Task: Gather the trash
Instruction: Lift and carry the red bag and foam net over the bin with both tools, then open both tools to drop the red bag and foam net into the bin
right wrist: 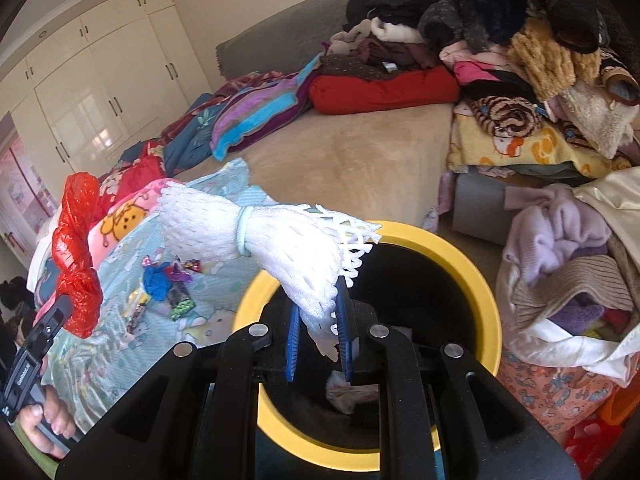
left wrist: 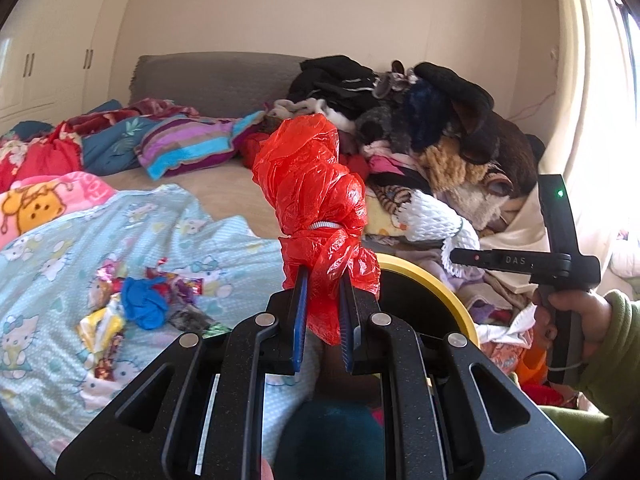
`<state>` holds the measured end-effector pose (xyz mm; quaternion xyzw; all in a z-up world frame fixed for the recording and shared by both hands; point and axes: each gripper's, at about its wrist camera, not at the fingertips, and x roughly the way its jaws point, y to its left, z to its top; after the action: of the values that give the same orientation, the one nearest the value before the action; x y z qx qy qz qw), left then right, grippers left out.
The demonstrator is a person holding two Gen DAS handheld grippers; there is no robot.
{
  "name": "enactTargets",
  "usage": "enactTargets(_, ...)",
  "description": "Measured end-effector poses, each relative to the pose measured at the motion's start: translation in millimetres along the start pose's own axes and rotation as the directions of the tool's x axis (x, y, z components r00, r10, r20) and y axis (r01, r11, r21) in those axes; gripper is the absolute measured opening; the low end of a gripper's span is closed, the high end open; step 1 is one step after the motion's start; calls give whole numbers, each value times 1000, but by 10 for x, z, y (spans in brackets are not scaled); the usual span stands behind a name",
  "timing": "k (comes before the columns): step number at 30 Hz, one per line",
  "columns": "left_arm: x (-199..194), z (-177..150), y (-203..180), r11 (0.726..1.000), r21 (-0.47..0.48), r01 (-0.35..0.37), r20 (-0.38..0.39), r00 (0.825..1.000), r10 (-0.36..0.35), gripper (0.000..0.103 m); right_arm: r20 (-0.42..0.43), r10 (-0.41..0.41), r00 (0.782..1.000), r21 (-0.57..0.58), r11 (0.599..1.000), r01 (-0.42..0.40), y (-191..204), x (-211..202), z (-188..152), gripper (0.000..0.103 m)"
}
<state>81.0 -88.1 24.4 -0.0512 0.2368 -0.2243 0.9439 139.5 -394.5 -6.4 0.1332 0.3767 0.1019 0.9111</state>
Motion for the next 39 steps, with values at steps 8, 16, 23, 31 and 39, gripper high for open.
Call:
enactTargets(8, 212, -36, -237, 998, 31, 51, -37, 998, -49, 9, -4, -42, 999, 35, 999, 42, -284, -43, -72, 16)
enactTargets(16, 395, -68, -462, 994, 58, 90, -78, 993, -86, 9, -6, -73, 997, 37, 997, 74, -423, -13, -97, 16)
enactTargets(23, 576, -152, -647, 989, 88, 121, -125, 986, -109, 9, -26, -106, 994, 34, 994, 107, -535, 65, -127, 16)
enactTargets(31, 866, -241, -705, 989, 77, 128, -192, 975, -112, 9, -79, -131, 988, 45, 990, 135, -636, 217, -219, 16)
enactTargets(39, 1113, -259, -698, 991, 75, 106, -221, 971, -87, 16, -110, -127, 986, 64, 989, 135, -715, 316, -273, 23)
